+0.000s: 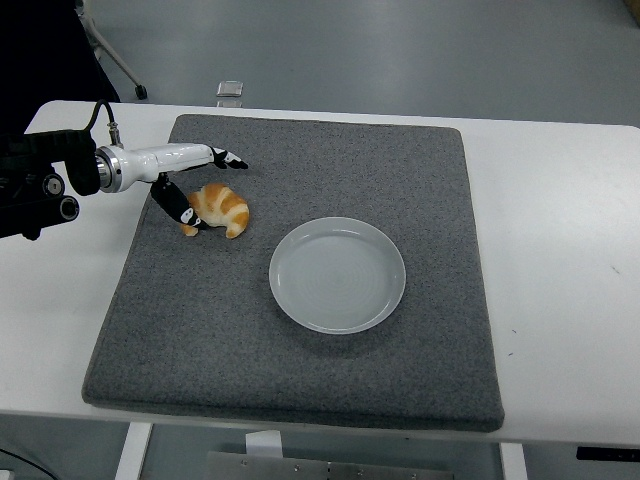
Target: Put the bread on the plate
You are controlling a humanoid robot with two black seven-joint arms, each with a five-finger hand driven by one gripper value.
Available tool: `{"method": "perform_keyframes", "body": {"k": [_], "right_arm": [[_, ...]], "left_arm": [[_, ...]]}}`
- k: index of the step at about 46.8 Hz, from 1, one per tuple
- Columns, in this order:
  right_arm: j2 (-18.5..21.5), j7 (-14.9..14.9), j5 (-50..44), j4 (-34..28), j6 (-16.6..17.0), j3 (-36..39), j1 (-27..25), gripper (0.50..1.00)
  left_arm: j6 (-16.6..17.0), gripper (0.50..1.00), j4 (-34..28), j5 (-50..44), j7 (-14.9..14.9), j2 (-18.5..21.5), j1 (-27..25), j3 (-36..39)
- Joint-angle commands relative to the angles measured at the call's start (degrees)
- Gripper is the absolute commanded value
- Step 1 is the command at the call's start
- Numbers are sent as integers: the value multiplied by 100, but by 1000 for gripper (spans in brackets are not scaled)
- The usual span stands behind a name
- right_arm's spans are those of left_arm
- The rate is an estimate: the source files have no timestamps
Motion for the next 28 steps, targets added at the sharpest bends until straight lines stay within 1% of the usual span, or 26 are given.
{"method": "perform_keyframes", "body": {"k": [1, 9, 20, 22, 28], "right_arm": [[0, 0, 0, 0, -1, 0, 0, 930], [0, 0, 0, 0, -1, 0, 0, 930], [0, 0, 0, -9, -1, 0, 0, 930], [0, 0, 0, 0, -1, 0, 0, 930], [0, 0, 0, 0, 8, 0, 0, 930]], "left_arm": [[2, 964, 27, 0, 1, -24, 6, 0], [107, 954, 27, 0, 1, -85, 15, 35], [195, 919, 70, 8, 1, -164, 15, 132], [213, 904, 71, 8, 1, -173, 15, 149], [231, 889, 71, 17, 1, -217, 15, 184]]}}
